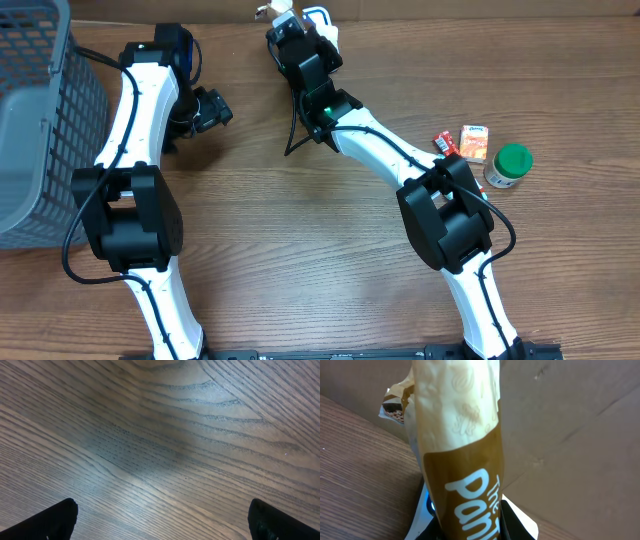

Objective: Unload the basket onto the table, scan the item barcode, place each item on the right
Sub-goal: 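Hold the snack bag in front of the white scanner, right gripper, then carry the snack bag right and lower it beside the wipes pack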

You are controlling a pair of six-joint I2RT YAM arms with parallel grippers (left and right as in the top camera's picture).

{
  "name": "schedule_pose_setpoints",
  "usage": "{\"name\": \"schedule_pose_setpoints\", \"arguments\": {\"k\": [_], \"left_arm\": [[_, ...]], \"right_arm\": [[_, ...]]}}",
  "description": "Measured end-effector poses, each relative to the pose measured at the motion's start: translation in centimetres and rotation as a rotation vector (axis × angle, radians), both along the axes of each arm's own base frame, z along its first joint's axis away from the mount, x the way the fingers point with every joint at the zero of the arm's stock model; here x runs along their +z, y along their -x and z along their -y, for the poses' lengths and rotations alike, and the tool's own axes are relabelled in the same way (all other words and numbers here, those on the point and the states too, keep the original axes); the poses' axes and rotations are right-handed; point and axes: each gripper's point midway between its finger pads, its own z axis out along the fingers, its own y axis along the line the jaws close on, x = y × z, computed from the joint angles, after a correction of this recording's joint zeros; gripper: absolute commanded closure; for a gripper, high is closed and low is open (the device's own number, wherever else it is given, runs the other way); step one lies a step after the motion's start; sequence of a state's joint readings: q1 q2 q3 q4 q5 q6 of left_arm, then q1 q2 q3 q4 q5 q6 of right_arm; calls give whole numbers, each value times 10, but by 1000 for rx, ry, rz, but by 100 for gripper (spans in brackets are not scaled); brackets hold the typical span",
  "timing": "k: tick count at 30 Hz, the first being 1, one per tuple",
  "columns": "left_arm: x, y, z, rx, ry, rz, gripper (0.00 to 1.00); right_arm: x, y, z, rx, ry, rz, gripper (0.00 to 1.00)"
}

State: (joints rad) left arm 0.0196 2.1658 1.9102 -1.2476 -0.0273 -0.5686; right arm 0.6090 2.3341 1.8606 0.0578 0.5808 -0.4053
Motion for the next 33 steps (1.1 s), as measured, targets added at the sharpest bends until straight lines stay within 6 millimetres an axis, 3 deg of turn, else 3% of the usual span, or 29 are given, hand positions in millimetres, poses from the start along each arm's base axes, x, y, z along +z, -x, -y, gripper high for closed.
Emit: {"name": "schedule_pose_setpoints", "arguments": {"k": [11,13,17,20,23,25,30,33], "left_arm": [[0,0,0,0,0,0,0],[0,0,0,0,0,0,0],[0,0,0,0,0,0,0],[0,0,0,0,0,0,0],[0,0,0,0,0,0,0],[0,0,0,0,0,0,0],[0,0,0,0,0,0,0],[0,0,0,0,0,0,0]], "right_arm": [[5,6,9,-43,-17,-28,97],[19,12,14,-50,-24,-42,97],[68,38,33,-60,-48,-83,97],[101,71,53,-40,-60,-166,97],[113,107,77,-15,-85,-300,97],[103,129,93,-16,-112,-424,96],[40,184,139,-92,-118,-829,96],[13,207,168,-158,-112,-994,96]]}}
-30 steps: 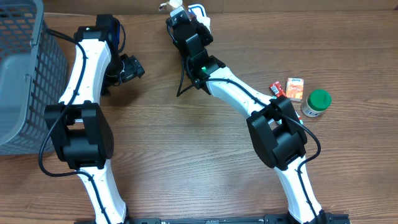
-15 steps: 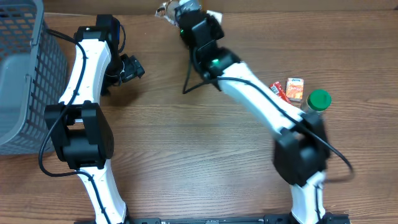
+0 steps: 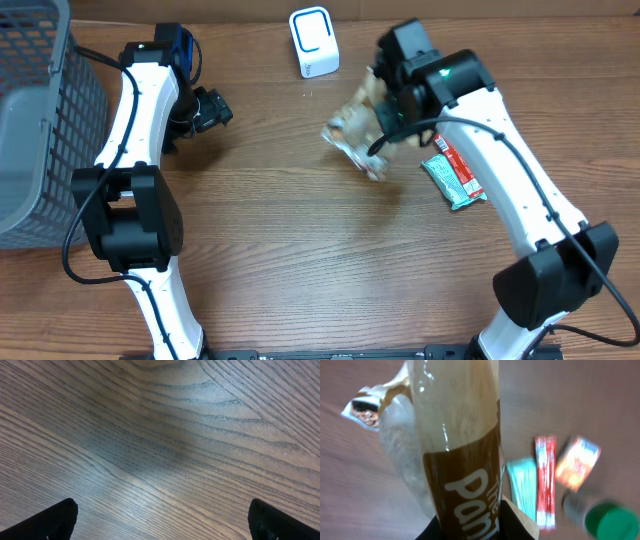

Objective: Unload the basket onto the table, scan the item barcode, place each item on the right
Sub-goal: 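Carry the snack bag right and lower it beside the wipes pack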

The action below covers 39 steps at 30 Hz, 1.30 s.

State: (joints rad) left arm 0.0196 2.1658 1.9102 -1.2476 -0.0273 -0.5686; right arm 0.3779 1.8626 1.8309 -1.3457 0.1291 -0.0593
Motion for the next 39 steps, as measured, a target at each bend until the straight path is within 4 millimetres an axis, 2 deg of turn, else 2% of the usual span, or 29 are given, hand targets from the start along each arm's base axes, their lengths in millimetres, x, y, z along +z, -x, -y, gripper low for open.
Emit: {"name": "schedule_pose_setpoints", "arguments": {"k": [2,8,14,17,18,19,20,21,22,23,31,39], "left_arm": [[0,0,0,0,0,0,0],[0,0,0,0,0,0,0],[0,0,0,0,0,0,0],[0,0,0,0,0,0,0],[0,0,0,0,0,1,0],[0,0,0,0,0,0,0],[0,0,0,0,0,0,0],[0,0,0,0,0,0,0],[0,0,0,0,0,0,0],[0,0,0,0,0,0,0],[0,0,0,0,0,0,0],[0,0,0,0,0,0,0]], "right_arm": [[-13,11,17,-15,11,-75,96],[-45,24,45,26,36,-178,96],[-76,24,53,165,69,-188,96],[-87,11,57,215,111,-132,96],[-89,4,58,226,128,-101,87],[-89,-2,59,230,139,-78,55],[-88,-8,59,229,148,-53,33],[-87,-13,60,232,156,-31,17],[-86,-18,60,232,163,-8,5],[-85,-22,60,232,167,7,0],[-80,-36,60,142,152,73,0],[-80,-36,60,23,116,81,0]]}}
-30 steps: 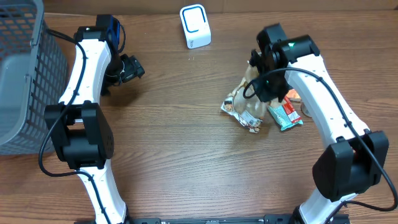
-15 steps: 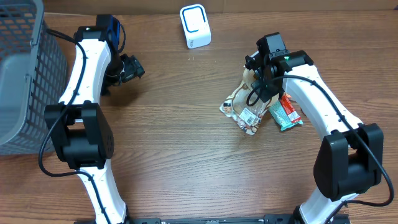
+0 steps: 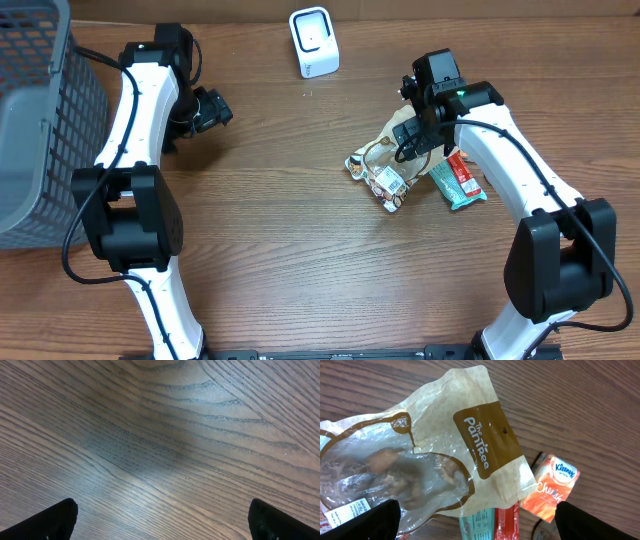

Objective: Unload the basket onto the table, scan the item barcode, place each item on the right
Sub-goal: 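Carry the snack bag right and lower it beside the wipes pack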

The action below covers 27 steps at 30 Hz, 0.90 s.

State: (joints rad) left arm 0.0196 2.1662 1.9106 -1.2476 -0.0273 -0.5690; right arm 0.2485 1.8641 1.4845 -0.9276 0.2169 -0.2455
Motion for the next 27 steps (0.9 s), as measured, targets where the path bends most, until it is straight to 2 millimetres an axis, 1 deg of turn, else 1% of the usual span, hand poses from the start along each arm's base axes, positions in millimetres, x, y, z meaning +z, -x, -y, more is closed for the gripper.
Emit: {"name": "schedule_pose_setpoints", "arguments": {"k": [27], "left_arm": [[0,0,0,0,0,0,0]], "right_arm": [[0,0,0,-27,-10,3,0]]}}
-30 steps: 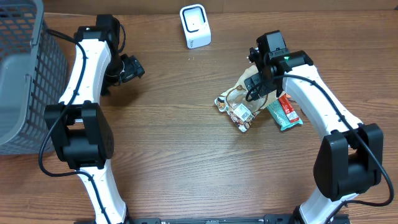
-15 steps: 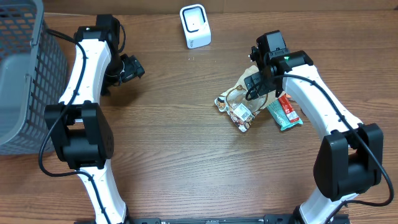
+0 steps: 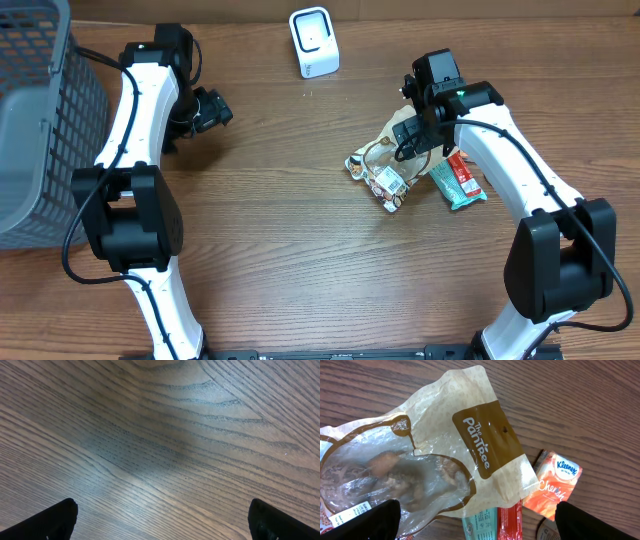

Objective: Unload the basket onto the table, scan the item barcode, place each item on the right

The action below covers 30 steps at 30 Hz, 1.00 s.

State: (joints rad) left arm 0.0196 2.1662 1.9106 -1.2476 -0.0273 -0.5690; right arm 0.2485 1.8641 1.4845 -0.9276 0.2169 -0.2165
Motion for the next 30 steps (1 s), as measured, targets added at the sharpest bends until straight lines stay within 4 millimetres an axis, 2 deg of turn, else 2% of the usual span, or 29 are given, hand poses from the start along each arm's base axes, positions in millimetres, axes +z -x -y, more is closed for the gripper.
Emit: {"name": "schedule_pose_setpoints", "arguments": {"k": [9,12,15,20,24,28,30], "left_arm": [[0,0,0,0,0,0,0],[0,0,0,0,0,0,0],[0,0,0,0,0,0,0],[0,0,0,0,0,0,0],[0,0,0,0,0,0,0],[0,0,0,0,0,0,0],[0,0,0,0,0,0,0]], "right_arm": [[1,0,0,0,-1,3,0],[14,1,0,0,-9,32,0],[46,3,1,0,-28,109,0],[126,17,4,-1,-78,308,0],[195,44,11,-2,-124,487,0],[238,68,17,-2,-156,608,0],[252,78,20,-3,-166,649,0]]}}
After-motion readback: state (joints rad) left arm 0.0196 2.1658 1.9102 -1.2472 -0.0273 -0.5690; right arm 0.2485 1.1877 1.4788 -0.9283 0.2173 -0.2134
